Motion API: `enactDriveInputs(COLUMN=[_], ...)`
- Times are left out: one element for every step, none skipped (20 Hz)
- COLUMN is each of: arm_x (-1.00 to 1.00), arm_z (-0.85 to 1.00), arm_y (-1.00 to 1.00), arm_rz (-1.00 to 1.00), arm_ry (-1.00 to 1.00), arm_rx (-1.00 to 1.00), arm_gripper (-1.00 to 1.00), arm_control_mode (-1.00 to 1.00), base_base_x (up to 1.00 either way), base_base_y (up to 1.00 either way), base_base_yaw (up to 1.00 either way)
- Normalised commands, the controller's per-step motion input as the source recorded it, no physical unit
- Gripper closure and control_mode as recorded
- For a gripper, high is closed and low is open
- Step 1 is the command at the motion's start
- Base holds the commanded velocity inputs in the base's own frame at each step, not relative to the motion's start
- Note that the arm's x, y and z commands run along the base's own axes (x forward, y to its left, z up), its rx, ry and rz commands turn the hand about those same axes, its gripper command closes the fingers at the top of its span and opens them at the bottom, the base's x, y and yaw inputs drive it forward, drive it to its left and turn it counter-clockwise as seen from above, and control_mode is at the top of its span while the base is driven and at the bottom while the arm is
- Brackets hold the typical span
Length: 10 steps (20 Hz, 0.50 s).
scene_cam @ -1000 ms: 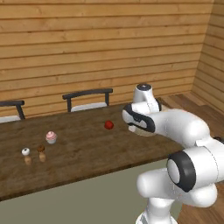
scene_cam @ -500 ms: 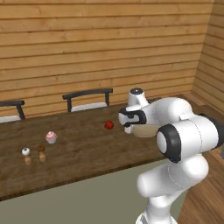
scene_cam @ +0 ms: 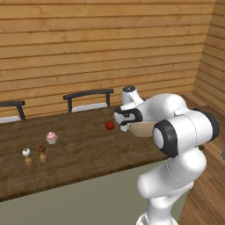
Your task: Open the cabinet, pick up the bread from the cabinet and place it in the basket. Then move the basket to the dining counter.
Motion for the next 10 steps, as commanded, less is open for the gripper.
enactDriveInputs(arm_x=[0.00,0.00,0.00,0.00,0.00,0.00,0.00,-0.11,-0.20,-0.28], arm_z=[-0.04,-0.03,0.00,0.00,0.00,0.00,0.00,0.11,0.54,1.00], arm_y=[0.00,0.00,0.00,0.00,0.00,0.00,-0.07,0.00,0.00,0.05], arm_rz=[0.00,0.00,0.00,0.00,0.00,-0.03,-0.05,0.00,-0.01,0.00], arm_ry=[0.00,0.00,0.00,0.00,0.00,0.00,0.00,-0.07,-0.07,-0.07], arm_rx=[0.00,0.00,0.00,0.00,0.00,0.00,0.00,0.00,0.00,0.00], arm_gripper=[-1.00,-1.00,-1.00,-1.00,-1.00,-1.00,-1.00,-1.00,-1.00,-1.00], arm_control_mode=[-1.00,-1.00,-1.00,-1.00,-1.00,-1.00,-1.00,-1.00,-1.00,-1.00], base_base_x=[0.00,0.00,0.00,0.00,0.00,0.00,0.00,0.00,0.00,0.00], base_base_y=[0.00,0.00,0.00,0.00,0.00,0.00,0.00,0.00,0.00,0.00], base_base_yaw=[0.00,0.00,0.00,0.00,0.00,0.00,0.00,0.00,0.00,0.00])
